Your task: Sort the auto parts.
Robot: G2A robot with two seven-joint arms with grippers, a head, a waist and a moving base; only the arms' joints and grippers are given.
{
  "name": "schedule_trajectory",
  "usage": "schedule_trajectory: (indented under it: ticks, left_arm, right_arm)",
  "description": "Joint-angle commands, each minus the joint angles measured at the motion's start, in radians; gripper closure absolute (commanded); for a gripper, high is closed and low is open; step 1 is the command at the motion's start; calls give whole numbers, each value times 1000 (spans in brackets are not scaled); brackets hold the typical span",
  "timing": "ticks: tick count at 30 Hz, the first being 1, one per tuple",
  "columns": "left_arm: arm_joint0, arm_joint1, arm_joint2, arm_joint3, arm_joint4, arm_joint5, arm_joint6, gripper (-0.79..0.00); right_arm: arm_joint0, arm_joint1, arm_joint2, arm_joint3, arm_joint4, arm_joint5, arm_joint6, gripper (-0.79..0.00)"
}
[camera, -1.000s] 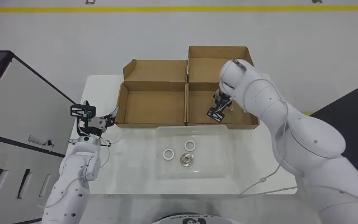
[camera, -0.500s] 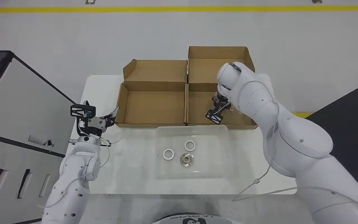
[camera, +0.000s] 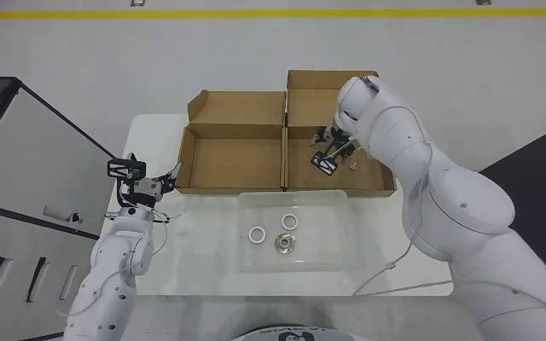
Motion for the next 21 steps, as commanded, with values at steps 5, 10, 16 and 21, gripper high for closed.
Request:
schedule_trajectory:
  ticks: [5, 10, 16, 21]
  left_arm:
    - [0, 0, 0, 0, 0, 0, 0, -785]
    - [0, 0, 0, 0, 0, 0, 0, -785]
    - [0, 0, 0, 0, 0, 0, 0, -785]
    - [0, 0, 0, 0, 0, 0, 0, -785]
  right_arm:
    - [12, 23, 24, 53, 114, 88, -87, -785]
    - [14, 49, 53, 102, 232, 194, -193, -785]
    - [-5, 86, 107, 174, 422, 398, -398, -785]
    - [-22, 111, 149, 185, 566, 476, -475, -785]
